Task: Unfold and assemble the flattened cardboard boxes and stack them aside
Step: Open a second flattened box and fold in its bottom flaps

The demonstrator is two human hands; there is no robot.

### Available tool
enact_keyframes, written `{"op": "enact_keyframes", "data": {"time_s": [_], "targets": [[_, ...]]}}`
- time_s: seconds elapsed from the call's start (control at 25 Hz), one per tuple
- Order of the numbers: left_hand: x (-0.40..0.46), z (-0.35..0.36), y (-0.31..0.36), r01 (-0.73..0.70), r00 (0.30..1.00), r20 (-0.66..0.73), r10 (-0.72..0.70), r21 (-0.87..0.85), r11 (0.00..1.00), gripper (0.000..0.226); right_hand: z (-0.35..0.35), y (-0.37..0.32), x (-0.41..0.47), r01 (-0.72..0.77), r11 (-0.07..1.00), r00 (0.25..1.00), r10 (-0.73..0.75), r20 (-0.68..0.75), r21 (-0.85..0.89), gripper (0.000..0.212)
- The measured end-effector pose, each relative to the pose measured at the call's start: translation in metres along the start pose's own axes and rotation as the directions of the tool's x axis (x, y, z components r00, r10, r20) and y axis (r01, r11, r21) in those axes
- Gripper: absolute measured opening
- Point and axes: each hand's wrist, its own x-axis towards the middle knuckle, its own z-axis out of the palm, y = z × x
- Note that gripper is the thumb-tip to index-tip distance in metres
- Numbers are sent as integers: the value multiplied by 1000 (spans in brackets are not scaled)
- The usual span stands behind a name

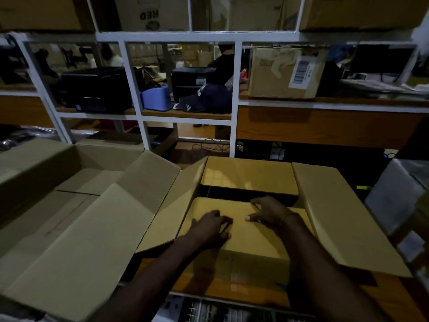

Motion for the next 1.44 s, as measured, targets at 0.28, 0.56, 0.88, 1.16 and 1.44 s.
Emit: {"op": "enact_keyframes", "data": {"time_s": [0.28,0.56,0.88,1.16,1.44], "targets": [[-6,-40,14,-66,973,-202,112,223,973,105,-52,-34,-68,48,989,862,-113,-494,-142,57],[-69,-74,37,-101,773,-590,232,246,964,59,-42,-62,-155,132,988,627,-146,-766,-81,24],[-161,-73,36,-164,944,-269,190,116,980,33,6,-79,-271,94,985,668,-169,-725,-143,39],[-164,2,18,-271,961,122,247,264,926,82,59,-54,-291,14,999,941,-2,-339,35,39],[-146,36,-5,-279,931,286,228,154,948,112,80,-35,-243,-28,1000,991,25,-129,-15,69]]}}
